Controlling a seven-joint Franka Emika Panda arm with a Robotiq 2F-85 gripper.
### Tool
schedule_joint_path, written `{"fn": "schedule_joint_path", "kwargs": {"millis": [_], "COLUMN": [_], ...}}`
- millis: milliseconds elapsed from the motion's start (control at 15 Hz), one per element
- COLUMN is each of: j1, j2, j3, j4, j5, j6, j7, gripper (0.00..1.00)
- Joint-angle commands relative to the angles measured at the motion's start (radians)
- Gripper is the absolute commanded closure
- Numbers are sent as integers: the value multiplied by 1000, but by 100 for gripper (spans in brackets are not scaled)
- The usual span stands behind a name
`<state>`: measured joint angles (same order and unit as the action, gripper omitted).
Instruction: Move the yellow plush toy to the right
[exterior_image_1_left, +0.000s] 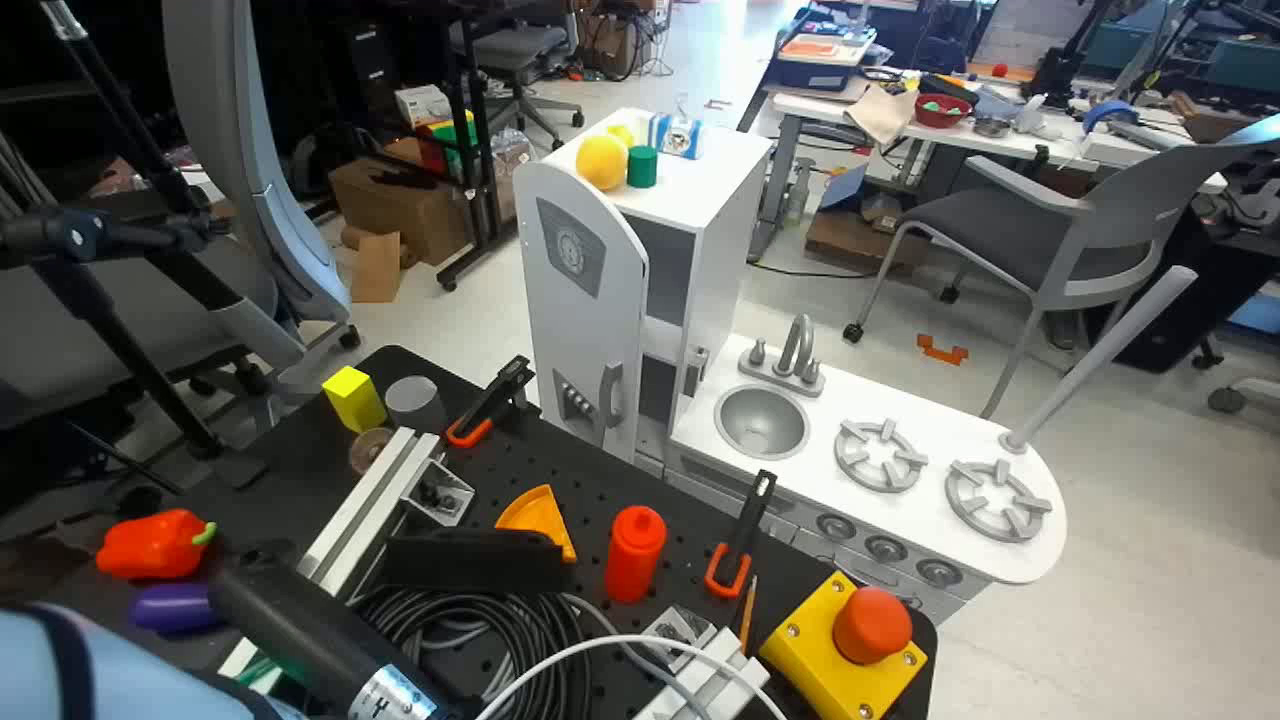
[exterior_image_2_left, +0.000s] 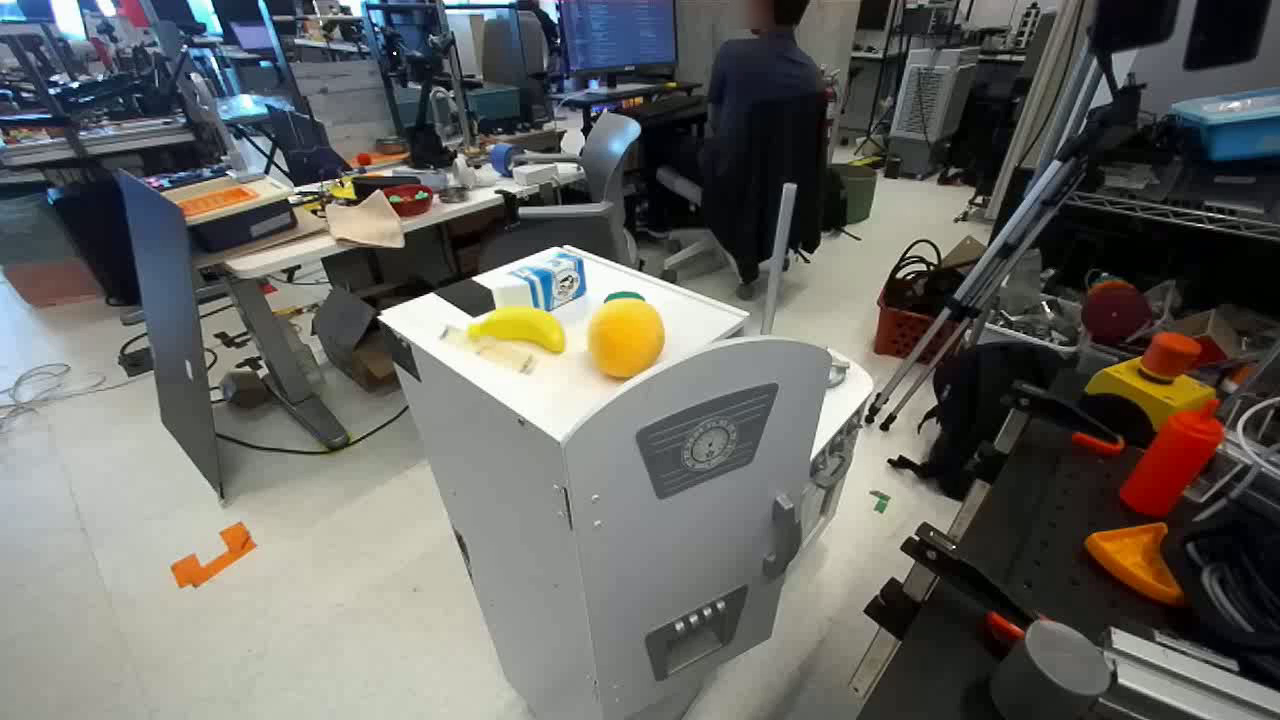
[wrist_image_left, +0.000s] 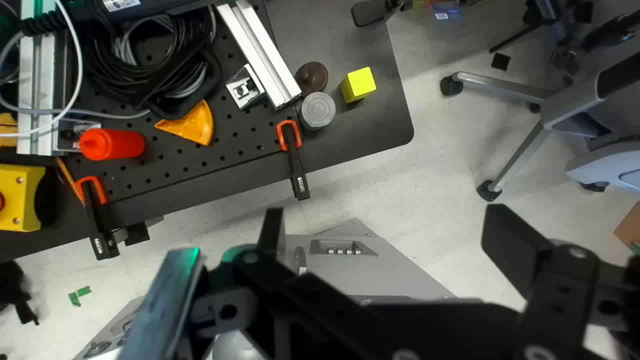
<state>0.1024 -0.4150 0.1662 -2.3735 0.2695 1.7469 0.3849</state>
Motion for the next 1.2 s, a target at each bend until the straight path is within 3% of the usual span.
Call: {"fn": "schedule_joint_path", "kwargs": {"millis": [0, 667, 933, 1133], "j1": [-5, -15, -37, -41], "j2": [0, 41, 167, 289], "j3": [4, -10, -42, -61], "j4": [1, 28, 105, 173], "j5": [1, 9, 16, 58], "j6": [-2, 30, 101, 225], "j7": [-2, -17, -49, -43], "gripper": [0, 0, 0, 0]}}
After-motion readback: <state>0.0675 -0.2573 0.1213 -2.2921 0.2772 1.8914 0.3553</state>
